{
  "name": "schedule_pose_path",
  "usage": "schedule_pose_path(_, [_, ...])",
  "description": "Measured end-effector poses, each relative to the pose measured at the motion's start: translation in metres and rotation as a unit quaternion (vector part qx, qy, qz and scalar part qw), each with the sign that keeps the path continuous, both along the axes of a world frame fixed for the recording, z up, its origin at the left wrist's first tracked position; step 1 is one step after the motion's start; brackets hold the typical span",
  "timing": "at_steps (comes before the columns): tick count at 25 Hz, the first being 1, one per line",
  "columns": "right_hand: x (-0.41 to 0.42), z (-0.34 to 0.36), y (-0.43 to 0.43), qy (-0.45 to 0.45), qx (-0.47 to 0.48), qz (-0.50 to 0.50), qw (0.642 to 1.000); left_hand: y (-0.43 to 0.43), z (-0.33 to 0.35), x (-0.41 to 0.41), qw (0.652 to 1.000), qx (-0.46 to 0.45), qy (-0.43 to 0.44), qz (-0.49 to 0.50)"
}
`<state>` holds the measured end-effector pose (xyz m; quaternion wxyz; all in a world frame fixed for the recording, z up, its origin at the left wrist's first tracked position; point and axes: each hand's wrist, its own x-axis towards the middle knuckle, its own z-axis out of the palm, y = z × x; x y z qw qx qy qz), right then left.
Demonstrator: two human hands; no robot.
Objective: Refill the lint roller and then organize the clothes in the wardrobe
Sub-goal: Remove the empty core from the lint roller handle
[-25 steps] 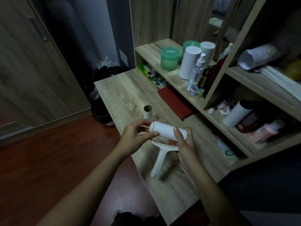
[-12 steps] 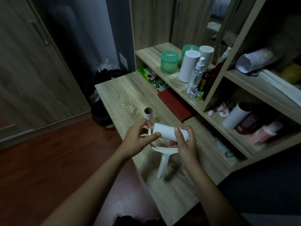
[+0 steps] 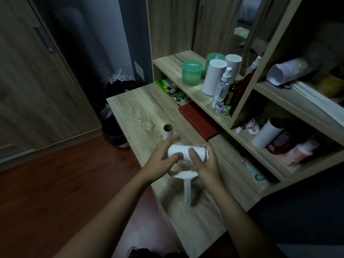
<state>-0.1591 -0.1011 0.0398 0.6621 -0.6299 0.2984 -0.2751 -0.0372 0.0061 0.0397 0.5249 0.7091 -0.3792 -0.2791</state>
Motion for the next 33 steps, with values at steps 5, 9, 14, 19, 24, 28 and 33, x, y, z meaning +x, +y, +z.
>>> schedule_pose_path(5, [0.003, -0.002, -0.006, -0.009, 0.069, 0.08, 0.994, 0.004, -0.007, -0.002, 0.991, -0.049, 0.123, 0.028])
schedule_pose_path(9, [0.007, -0.004, -0.006, -0.034, 0.084, 0.104, 0.99, 0.0, -0.013, -0.009, 0.972, -0.091, 0.205, 0.074])
schedule_pose_path(14, [0.01, -0.002, -0.007, 0.022, -0.013, 0.102, 0.994, -0.003, -0.019, -0.016, 0.962, -0.111, 0.228, 0.103])
schedule_pose_path(19, [0.021, 0.001, -0.006, 0.021, -0.093, 0.041, 0.995, -0.01, -0.02, -0.025, 0.95, -0.147, 0.225, 0.16])
schedule_pose_path(24, [0.024, 0.007, -0.007, 0.013, -0.118, 0.001, 0.993, -0.014, -0.017, -0.035, 0.943, -0.166, 0.209, 0.201])
schedule_pose_path(28, [0.023, 0.011, -0.007, -0.002, -0.109, -0.003, 0.994, -0.014, -0.014, -0.035, 0.941, -0.17, 0.215, 0.198])
schedule_pose_path(33, [0.018, 0.012, -0.003, -0.034, -0.092, 0.0, 0.995, -0.012, -0.01, -0.036, 0.943, -0.171, 0.211, 0.193])
